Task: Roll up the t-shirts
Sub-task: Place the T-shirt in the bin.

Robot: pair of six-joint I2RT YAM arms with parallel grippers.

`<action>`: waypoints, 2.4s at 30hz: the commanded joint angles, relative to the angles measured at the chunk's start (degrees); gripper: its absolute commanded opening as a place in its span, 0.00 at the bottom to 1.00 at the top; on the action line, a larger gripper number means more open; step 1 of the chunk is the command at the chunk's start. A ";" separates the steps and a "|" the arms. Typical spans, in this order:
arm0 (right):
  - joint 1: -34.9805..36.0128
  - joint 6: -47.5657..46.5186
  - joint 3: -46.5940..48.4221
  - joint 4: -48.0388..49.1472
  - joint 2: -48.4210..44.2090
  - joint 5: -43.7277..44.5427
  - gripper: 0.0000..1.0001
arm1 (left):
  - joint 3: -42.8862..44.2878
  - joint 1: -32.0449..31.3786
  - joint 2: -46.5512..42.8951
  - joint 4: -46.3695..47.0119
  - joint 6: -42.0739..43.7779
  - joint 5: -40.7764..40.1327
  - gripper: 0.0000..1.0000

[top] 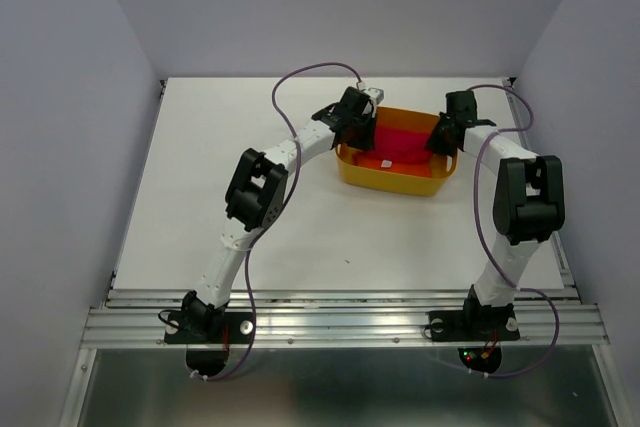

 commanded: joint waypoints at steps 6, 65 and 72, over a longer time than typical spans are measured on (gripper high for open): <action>-0.72 -1.15 5.84 0.92 -2.49 6.86 0.01 | 5.34 0.54 -3.58 -1.27 1.92 -3.99 0.00; -0.72 -0.53 8.66 -2.07 -9.08 -2.45 0.56 | 4.90 1.15 -11.58 -5.40 2.63 -2.86 0.65; 1.30 -0.71 9.36 -1.80 -6.72 -5.79 0.19 | 5.88 1.07 -10.27 -4.35 0.96 1.09 0.52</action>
